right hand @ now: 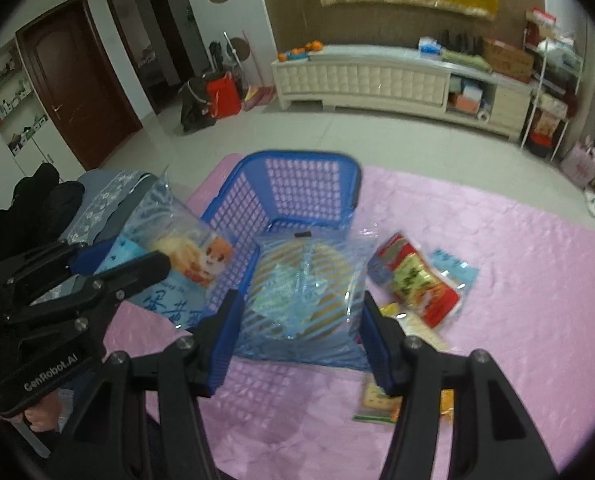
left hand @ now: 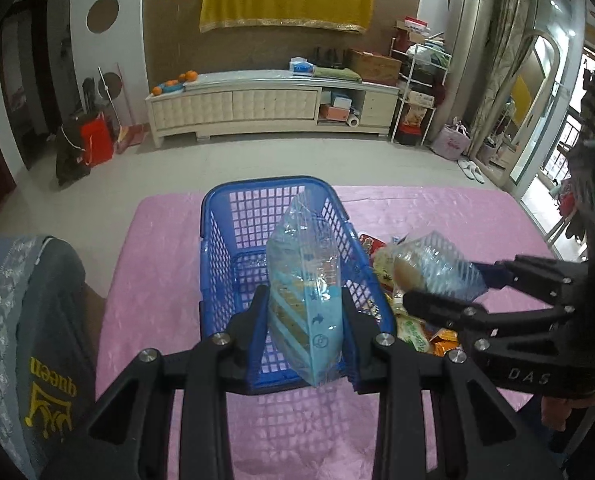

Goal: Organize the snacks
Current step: 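Carry both held clear bags over the blue basket with both tools, then open both tools to drop the clear bags into the basket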

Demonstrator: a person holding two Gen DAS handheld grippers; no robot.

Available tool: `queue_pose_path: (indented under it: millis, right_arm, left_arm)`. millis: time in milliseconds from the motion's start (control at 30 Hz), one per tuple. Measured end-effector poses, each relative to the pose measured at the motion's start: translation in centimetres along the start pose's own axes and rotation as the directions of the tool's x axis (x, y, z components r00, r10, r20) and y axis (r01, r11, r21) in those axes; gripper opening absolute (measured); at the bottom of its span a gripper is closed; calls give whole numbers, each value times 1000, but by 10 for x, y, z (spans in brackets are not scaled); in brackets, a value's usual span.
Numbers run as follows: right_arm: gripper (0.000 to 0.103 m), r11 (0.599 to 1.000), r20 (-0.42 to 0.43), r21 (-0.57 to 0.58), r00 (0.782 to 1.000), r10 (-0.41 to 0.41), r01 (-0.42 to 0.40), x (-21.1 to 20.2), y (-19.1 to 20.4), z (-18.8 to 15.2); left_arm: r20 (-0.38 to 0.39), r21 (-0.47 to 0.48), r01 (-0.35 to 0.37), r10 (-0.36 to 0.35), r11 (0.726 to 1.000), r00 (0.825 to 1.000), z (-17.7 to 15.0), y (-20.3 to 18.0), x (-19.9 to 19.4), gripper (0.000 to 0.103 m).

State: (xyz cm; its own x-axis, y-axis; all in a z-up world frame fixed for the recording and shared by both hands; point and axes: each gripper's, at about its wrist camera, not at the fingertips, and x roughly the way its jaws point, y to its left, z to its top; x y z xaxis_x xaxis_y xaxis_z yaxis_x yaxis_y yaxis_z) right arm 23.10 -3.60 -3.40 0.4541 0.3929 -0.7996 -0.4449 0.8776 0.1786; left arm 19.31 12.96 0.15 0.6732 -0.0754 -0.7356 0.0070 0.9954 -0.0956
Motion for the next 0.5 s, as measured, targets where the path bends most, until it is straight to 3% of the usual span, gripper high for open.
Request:
queue_pose_path:
  millis: [500]
  right_arm:
    - [62, 997, -108, -73, 994, -34, 26, 58, 27, 3]
  left_arm:
    - [-106, -63, -32, 26, 997, 994, -15, 39, 58, 30]
